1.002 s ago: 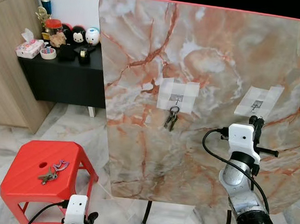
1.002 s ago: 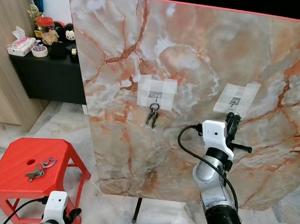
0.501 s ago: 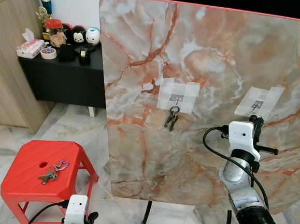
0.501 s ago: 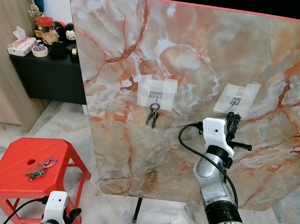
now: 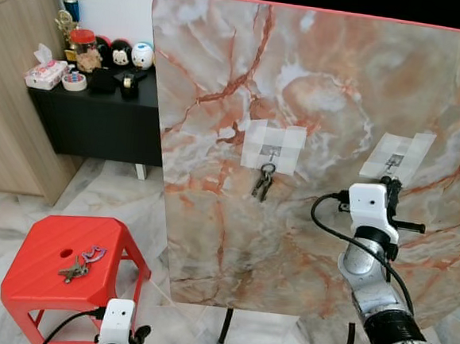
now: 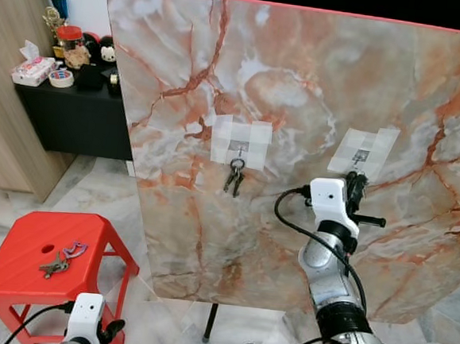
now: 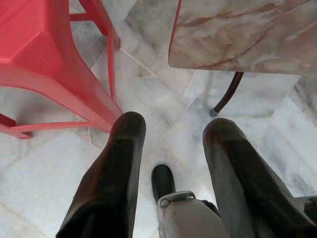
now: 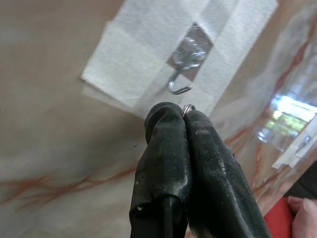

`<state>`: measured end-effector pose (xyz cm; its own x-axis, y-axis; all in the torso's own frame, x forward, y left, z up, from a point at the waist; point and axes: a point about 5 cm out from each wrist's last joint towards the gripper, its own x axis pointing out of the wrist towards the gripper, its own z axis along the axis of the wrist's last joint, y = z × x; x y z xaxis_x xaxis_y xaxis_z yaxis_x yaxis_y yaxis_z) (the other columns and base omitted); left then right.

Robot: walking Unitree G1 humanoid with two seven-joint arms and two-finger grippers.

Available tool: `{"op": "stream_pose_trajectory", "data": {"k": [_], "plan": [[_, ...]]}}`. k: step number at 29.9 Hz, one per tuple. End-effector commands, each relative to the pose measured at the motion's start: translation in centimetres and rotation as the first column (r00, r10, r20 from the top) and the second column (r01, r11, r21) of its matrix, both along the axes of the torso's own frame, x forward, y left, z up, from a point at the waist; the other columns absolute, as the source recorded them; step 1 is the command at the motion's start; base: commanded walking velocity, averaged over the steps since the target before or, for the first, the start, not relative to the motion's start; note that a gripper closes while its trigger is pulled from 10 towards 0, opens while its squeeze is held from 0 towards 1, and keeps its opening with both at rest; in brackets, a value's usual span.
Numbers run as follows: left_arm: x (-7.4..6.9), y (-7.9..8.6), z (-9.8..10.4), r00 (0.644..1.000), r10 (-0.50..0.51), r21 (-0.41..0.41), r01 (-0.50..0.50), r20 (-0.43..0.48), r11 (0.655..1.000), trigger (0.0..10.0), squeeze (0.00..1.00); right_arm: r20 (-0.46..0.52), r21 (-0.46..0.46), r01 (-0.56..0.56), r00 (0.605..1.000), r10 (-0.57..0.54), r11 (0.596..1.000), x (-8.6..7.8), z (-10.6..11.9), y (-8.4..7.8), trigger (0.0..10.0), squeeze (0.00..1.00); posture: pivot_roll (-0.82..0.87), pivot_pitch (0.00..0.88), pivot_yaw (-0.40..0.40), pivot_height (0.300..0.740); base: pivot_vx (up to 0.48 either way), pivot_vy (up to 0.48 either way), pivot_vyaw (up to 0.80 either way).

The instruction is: Hang keys on a hook

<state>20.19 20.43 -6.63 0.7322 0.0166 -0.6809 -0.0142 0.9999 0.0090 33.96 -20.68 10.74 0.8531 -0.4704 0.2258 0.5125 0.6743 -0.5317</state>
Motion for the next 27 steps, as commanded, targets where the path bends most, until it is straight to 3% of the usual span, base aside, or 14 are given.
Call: {"op": "stream_pose_trajectory", "data": {"k": [1, 7, 12, 27], "plan": [[0.29, -0.23, 0.12, 1.000, -0.009, 0.001, 0.009, 0.006, 1.000, 10.0, 0.00, 0.006, -0.028, -0.006, 1.000, 0.006, 1.000, 0.37, 0.60, -0.19, 10.0, 0.00, 0.08, 0.000, -0.073, 0.740, 0.000, 0.000, 0.00], [0.23, -0.24, 0.08, 1.000, -0.009, 0.000, 0.009, 0.005, 1.000, 10.0, 0.00, 0.037, -0.046, 0.013, 0.999, -0.012, 0.999, 0.41, 1.03, -0.27, 10.0, 0.00, 0.08, 0.000, -0.073, 0.740, 0.000, 0.000, 0.00], [0.18, -0.21, 0.05, 1.000, -0.007, 0.002, 0.007, 0.002, 1.000, 10.0, 0.00, 0.069, -0.008, 0.031, 0.997, -0.030, 0.999, 0.21, 1.14, -0.42, 10.0, 0.00, 0.08, 0.000, -0.074, 0.740, 0.000, 0.000, 0.00], [0.30, -0.27, 0.11, 1.000, -0.003, 0.000, 0.003, 0.006, 1.000, 10.0, 0.00, 0.049, 0.000, -0.015, 0.999, 0.015, 1.000, 0.65, 1.10, 0.36, 10.0, 0.00, 0.08, 0.000, -0.075, 0.740, 0.000, 0.000, 0.00]]}}
